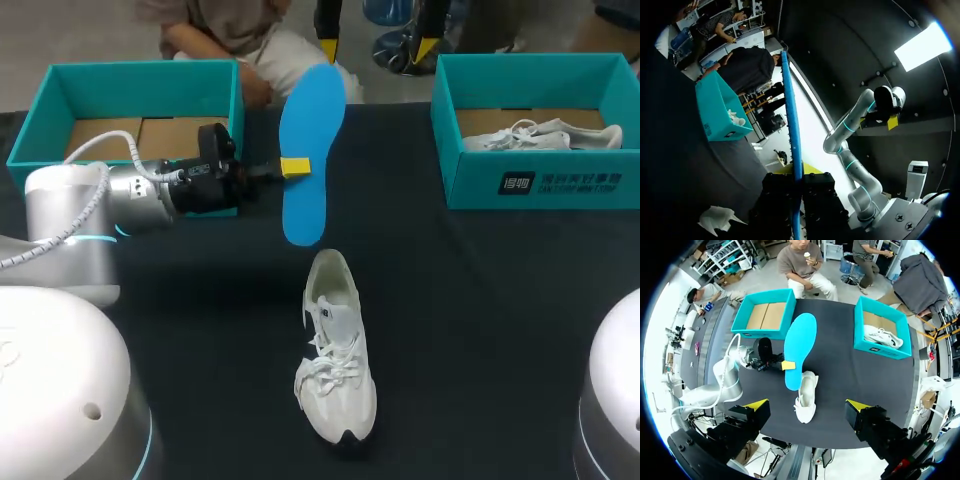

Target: Take the shoe out of the shoebox, open the shoe tongue, remove and reinsert the insole, then place the shoe into the shoebox

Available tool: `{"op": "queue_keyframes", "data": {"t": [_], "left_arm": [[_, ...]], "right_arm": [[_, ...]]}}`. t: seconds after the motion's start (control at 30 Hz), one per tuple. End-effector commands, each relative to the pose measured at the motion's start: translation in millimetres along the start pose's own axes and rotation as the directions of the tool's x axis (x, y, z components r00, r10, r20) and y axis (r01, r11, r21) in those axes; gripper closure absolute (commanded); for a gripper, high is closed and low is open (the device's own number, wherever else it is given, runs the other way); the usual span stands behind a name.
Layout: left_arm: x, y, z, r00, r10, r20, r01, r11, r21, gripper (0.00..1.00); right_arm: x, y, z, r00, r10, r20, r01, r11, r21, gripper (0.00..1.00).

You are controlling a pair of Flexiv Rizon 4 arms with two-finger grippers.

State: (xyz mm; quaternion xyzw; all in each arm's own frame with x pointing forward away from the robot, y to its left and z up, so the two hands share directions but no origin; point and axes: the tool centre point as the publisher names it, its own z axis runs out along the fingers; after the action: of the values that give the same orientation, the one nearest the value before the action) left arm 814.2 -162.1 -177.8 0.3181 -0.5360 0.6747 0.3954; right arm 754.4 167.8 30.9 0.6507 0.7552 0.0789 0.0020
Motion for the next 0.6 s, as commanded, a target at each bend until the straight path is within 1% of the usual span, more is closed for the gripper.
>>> {"op": "queue_keyframes", "data": {"t": [0.03, 0.07, 0.1, 0.13, 0.17, 0.2, 0.27, 0.3, 0.37, 0.43, 0.6], "left_arm": [[13.7, 2.8, 1.9, 0.995, -0.057, 0.076, 0.054, 0.998, 0.040, 1.00], [13.3, -0.1, 3.1, 0.990, -0.098, 0.106, 0.094, 0.995, 0.039, 1.00], [11.4, -3.6, 6.3, 0.989, -0.114, 0.098, 0.110, 0.993, 0.045, 1.00], [10.7, -6.7, 9.5, 0.984, -0.139, 0.112, 0.133, 0.989, 0.058, 1.00], [8.1, -10.2, 12.4, 0.974, -0.173, 0.147, 0.166, 0.984, 0.057, 1.00], [5.0, -12.1, 14.3, 0.972, -0.192, 0.135, 0.186, 0.981, 0.053, 1.00], [-0.4, -16.9, 17.1, 0.958, -0.233, 0.168, 0.226, 0.972, 0.058, 1.00], [-4.0, -18.5, 18.5, 0.958, -0.247, 0.148, 0.244, 0.969, 0.039, 1.00], [-8.6, -21.0, 21.3, 0.946, -0.277, 0.169, 0.278, 0.960, 0.022, 1.00], [-11.7, -22.3, 23.3, 0.938, -0.308, 0.158, 0.313, 0.950, -0.005, 1.00], [-21.7, -25.5, 25.3, 0.914, -0.358, 0.190, 0.365, 0.931, -0.001, 1.00]], "right_arm": [[0.2, 0.7, -0.1, 1.000, 0.001, 0.001, -0.001, 1.000, 0.001, 0.00], [0.2, 0.7, -0.1, 1.000, 0.001, 0.001, -0.001, 1.000, 0.001, 0.00], [0.2, 0.7, -0.1, 1.000, 0.001, 0.001, -0.001, 1.000, 0.001, 0.00], [0.2, 0.7, -0.1, 1.000, 0.001, 0.001, -0.001, 1.000, 0.001, 0.00], [0.2, 0.7, -0.1, 1.000, 0.001, 0.001, -0.001, 1.000, 0.001, 0.00], [0.2, 0.7, -0.1, 1.000, 0.001, 0.001, -0.001, 1.000, 0.001, 0.00], [0.2, 0.7, -0.1, 1.000, 0.001, 0.001, -0.001, 1.000, 0.001, 0.00], [0.2, 0.7, -0.1, 1.000, 0.001, 0.001, -0.001, 1.000, 0.001, 0.00], [0.2, 0.7, -0.1, 1.000, 0.001, 0.001, -0.001, 1.000, 0.001, 0.00], [0.2, 0.7, -0.1, 1.000, 0.001, 0.001, -0.001, 1.000, 0.001, 0.00], [0.2, 0.7, -0.1, 1.000, 0.001, 0.001, -0.001, 1.000, 0.001, 0.00]]}}
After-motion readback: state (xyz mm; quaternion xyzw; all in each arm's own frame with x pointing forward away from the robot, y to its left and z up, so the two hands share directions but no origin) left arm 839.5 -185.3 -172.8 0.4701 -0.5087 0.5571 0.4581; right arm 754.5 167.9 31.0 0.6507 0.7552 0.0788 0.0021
